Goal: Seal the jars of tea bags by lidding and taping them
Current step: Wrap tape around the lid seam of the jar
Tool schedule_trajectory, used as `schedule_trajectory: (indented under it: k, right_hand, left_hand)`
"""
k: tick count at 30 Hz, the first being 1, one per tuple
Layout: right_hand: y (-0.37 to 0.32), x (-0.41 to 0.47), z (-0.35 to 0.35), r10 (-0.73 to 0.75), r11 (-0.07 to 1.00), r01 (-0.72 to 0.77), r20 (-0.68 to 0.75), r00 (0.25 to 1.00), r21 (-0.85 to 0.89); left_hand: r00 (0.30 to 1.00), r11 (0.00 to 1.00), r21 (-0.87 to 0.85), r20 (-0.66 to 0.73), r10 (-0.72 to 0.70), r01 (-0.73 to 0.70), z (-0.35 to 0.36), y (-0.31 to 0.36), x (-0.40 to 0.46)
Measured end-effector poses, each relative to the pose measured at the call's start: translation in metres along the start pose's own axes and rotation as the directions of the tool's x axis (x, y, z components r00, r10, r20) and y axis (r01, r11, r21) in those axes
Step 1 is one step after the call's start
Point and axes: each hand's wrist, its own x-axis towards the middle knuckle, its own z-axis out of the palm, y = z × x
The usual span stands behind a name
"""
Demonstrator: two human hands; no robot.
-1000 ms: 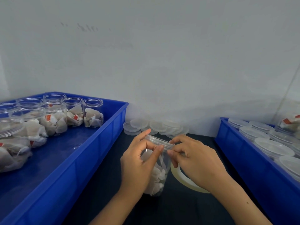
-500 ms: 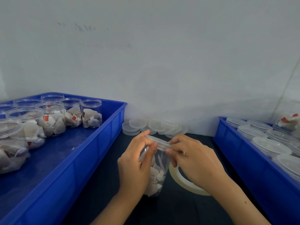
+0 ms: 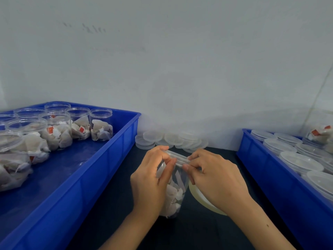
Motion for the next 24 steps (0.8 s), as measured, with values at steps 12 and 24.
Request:
schedule_trajectory:
  k: [12, 24]
  right_hand:
    - [-0.012, -0.005, -0.003, 0.004, 0.999, -0.003, 0.012, 1.0, -0.042]
    - [-0.028, -0.011, -0.008, -0.019, 0.999, 0.021, 0.075, 0.997, -0.032]
  left_hand:
    - [0.936, 0.831, -0.432, 0.142, -0.322, 0.351, -0.007, -0.009, 0.004]
    - [0.781, 0.755, -0.271, 0.411, -0.47, 0.597, -0.006, -0.02, 0.003]
